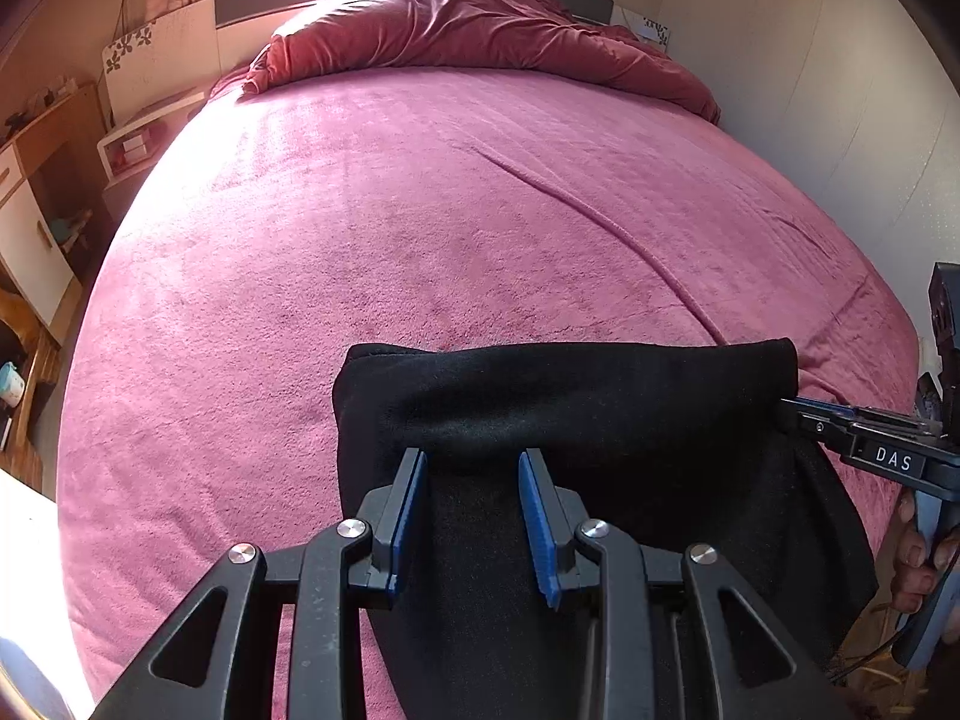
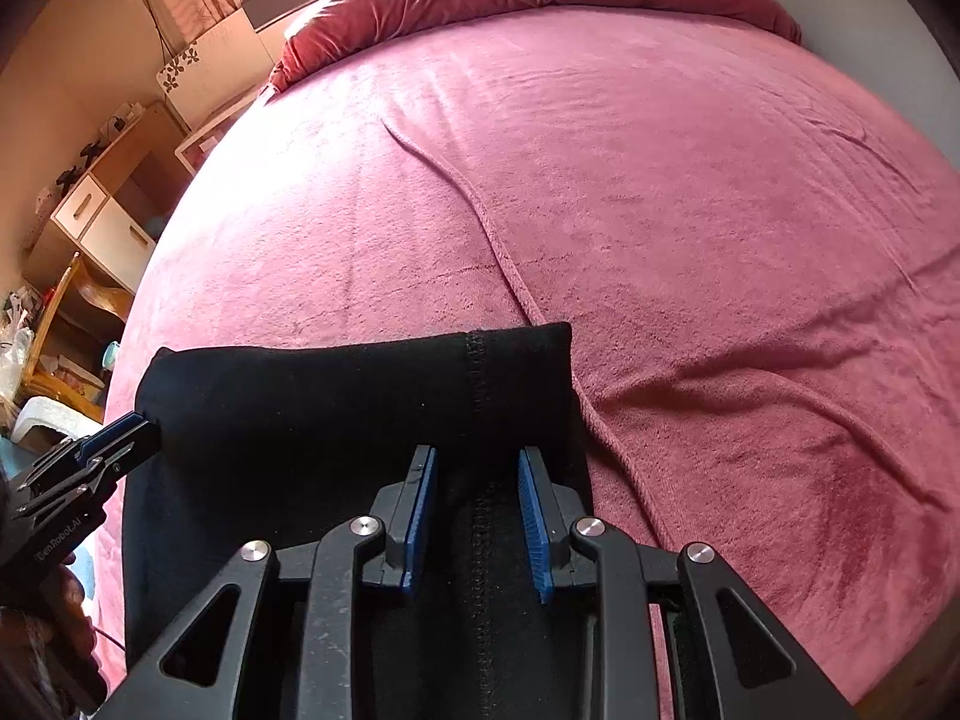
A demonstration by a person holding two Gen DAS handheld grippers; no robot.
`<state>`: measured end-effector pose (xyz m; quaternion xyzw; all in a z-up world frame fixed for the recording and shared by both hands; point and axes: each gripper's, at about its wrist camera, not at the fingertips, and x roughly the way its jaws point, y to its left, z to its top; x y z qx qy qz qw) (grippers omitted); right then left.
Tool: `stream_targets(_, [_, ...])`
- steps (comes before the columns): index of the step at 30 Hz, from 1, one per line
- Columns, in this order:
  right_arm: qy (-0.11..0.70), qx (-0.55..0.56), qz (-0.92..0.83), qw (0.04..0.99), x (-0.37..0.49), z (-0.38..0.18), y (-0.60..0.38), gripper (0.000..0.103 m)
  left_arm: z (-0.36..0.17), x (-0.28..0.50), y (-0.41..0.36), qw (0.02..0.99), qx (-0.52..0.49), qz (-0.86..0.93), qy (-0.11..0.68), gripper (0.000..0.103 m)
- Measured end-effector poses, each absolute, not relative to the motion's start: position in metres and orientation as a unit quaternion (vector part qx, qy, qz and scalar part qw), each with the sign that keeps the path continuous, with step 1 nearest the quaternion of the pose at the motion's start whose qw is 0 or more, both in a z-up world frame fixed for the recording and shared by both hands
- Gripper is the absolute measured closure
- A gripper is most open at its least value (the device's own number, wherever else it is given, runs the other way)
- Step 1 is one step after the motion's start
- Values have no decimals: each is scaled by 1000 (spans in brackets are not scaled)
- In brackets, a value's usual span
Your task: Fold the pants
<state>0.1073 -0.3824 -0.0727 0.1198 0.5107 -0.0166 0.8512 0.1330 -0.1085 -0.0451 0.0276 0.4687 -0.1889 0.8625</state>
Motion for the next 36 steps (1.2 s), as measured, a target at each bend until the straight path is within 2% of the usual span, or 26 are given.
stream_targets(3, [520, 107, -18, 847, 113, -81, -381, 76, -57, 143, -106, 853, 10, -195, 484, 71])
stream_targets(7, [519, 88, -14, 850, 114, -88, -378, 76, -70, 157, -92, 834, -62, -209, 506, 71])
stream_targets(12, [513, 104, 1, 852, 108, -80, -384, 76, -60, 160, -60, 817, -173, -223, 503, 71])
stream_targets(13, [509, 112, 7, 853, 106, -77, -386, 73, -57, 159, -53, 819, -184, -216, 498, 71])
stream_targets(15, [503, 134, 14, 854, 98, -70, -391, 71, -53, 154, -40, 827, -189, -201, 490, 69])
stream_targets(17, [495, 142, 20, 857, 88, -65, -394, 57, -53, 146, -29, 830, -191, -194, 487, 68])
stream_targets(19, [496, 150, 29, 855, 77, -64, -396, 48, -56, 138, -19, 828, -195, -195, 488, 67])
stream_targets(25, [531, 122, 37, 838, 47, -83, -392, 48, -67, 110, -13, 812, -206, -221, 499, 59])
stream_targets(30, [546, 122, 28, 828, 35, -101, -400, 48, -77, 93, -31, 808, -177, -234, 511, 57])
stream_targets(33, [546, 129, 32, 827, 39, -107, -402, 44, -83, 91, -42, 799, -168, -244, 523, 48])
stream_targets(36, [543, 147, 46, 826, 43, -114, -406, 41, -85, 88, -48, 796, -169, -252, 524, 48])
